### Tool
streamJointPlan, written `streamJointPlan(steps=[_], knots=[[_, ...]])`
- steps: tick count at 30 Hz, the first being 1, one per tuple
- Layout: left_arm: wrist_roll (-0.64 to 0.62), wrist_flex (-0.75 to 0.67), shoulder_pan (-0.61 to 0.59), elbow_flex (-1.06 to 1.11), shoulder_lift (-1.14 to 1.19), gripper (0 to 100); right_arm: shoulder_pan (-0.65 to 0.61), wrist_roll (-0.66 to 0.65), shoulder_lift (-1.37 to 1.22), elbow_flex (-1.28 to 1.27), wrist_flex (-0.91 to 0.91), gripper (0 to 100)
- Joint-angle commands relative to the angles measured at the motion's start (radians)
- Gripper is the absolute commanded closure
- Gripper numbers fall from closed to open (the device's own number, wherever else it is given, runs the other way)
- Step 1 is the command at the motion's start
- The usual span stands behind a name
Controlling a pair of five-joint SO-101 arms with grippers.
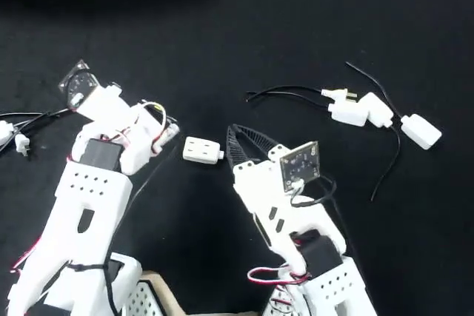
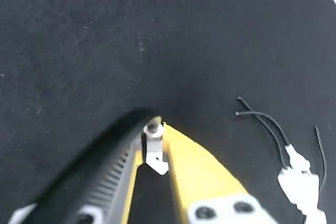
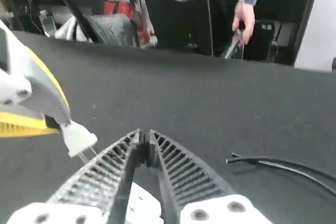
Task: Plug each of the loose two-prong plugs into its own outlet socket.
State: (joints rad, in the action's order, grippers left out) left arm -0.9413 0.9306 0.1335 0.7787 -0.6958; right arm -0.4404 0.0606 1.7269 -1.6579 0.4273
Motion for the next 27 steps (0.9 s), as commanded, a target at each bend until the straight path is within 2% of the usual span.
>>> streamJointPlan(steps=[1,8,15,21,27], knots=[[0.003,-0.017,0.070,-0.053,-0.060,97,0.012,-0.009,0.008,0.002,-0.028,98.6],[0.002,0.002,0.265,-0.031,-0.397,97,0.012,-0.009,0.008,0.002,-0.026,98.6],[0.006,-0.034,0.403,0.137,-0.703,97,0.012,-0.009,0.010,0.007,-0.023,98.6],[0.008,-0.046,0.490,0.234,-0.764,97,0.012,-0.009,0.010,0.016,-0.021,98.6],[0.008,-0.034,0.498,0.249,-0.772,97,0.012,-0.009,0.010,0.016,-0.021,98.6]])
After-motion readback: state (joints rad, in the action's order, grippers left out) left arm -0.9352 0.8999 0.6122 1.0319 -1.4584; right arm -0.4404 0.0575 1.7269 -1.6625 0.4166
